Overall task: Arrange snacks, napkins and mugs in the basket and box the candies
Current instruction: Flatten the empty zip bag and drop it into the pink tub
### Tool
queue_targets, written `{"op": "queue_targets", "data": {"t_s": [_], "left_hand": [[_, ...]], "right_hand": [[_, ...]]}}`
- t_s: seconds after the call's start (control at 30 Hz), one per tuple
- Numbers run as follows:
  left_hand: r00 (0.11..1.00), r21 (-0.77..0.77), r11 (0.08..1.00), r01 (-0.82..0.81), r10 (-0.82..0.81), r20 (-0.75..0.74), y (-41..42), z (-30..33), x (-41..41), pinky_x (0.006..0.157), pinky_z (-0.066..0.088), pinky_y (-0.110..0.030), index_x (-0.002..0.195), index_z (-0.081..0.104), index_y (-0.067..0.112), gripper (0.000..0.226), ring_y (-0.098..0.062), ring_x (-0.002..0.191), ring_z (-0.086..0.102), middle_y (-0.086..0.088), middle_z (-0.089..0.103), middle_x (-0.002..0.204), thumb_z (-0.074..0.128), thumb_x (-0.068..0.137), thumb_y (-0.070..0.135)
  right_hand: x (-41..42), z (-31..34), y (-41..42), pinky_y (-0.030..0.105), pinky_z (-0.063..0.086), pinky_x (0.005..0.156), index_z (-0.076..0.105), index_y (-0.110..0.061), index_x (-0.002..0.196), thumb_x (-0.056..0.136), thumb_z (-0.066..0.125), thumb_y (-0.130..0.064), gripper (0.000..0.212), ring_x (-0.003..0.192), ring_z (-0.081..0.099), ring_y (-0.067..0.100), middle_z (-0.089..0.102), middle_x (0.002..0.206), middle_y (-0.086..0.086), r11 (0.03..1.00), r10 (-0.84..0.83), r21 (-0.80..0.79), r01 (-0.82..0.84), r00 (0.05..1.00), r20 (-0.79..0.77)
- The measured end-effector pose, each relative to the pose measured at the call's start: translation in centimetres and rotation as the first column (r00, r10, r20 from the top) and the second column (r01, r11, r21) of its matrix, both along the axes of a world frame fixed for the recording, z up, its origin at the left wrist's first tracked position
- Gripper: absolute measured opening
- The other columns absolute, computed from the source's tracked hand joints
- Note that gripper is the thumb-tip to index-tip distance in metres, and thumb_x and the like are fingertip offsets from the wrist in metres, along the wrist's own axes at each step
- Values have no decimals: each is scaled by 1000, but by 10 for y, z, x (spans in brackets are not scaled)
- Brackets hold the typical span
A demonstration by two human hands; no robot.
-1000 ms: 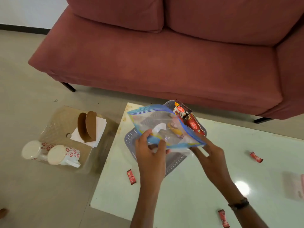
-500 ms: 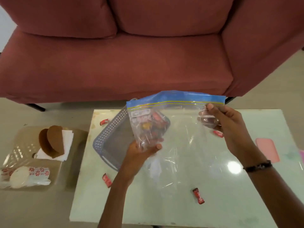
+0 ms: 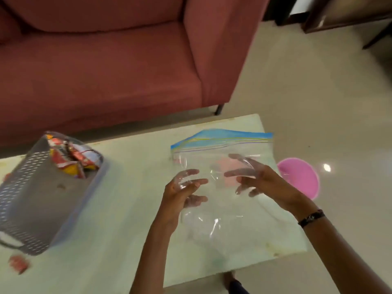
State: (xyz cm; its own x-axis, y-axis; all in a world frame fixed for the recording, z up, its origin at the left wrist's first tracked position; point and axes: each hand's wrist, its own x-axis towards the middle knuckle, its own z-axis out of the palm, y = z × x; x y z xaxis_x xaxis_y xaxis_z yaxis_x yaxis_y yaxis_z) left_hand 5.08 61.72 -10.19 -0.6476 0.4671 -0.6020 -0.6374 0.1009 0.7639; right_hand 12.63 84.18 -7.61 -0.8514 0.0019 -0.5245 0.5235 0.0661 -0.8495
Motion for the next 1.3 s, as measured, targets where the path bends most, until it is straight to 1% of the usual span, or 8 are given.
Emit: {"op": "queue_targets", "data": {"t_s": [0.2,0.37,0.47,0.6,0.77,0.97,1.17,1.3], "left_hand": [[982,76,979,188,-190,14,122,-21,37,56,50,-24,128,44,25,47,-31,82,69,-5,67,120,55,86,7],[902,170,940,295,-332,274,186,-29,63,80,56,-47,122,53,41,31,-13,83,67,6,60,127,45,92,45],[884,188,927,325,-369,287,221,-46,84,87,56,-45,125,50,39,45,-19,110,58,7,49,131,62,82,43],[957,2,972,235,-232,174,268,-79,107,84,56,-27,110,55,30,34,-15,103,62,0,53,128,68,81,16],[930,-10,941,338,-332,159,316,-100,137,74,50,-17,113,43,24,31,-10,98,53,3,47,119,51,90,6],[863,-137,852,506,-497,92,324,-132,154,112,34,-37,131,40,34,56,-11,130,41,7,43,141,56,77,34],[867,-171,851,497,-492,74,311,-168,145,102,39,-27,121,51,30,33,-11,126,45,2,49,134,50,89,22],[877,-150,864,480,-478,51,308,-181,140,97,42,-26,116,53,29,28,-8,121,49,6,54,129,48,90,18]], "right_hand": [[80,-24,114,20,50,66,72,-23,103,81,53,19,51,86,68,14,70,114,-6,973,-222,28,227,967,-124],[136,-57,164,25,56,77,56,17,112,83,53,8,30,97,64,26,73,99,2,806,-592,-84,586,795,-134],[146,-63,169,28,53,89,63,-5,115,80,51,14,42,101,65,12,71,111,-3,832,-536,95,546,837,-113],[162,-59,173,30,35,105,38,-53,132,87,61,-26,57,131,38,-5,33,147,-25,919,-366,-140,370,929,51],[177,-108,185,20,42,95,43,-25,133,70,79,-7,75,118,52,14,44,141,-6,784,-307,546,295,949,-72],[181,-190,219,15,38,74,57,-1,112,70,56,21,48,96,60,33,54,120,13,436,-604,720,541,768,-211],[150,-264,228,32,41,63,45,-1,110,71,41,21,45,77,52,32,34,128,14,399,-668,708,583,714,-211],[143,-321,232,35,48,90,47,-4,123,72,49,16,55,128,35,35,27,145,18,573,-462,781,250,885,55]]}}
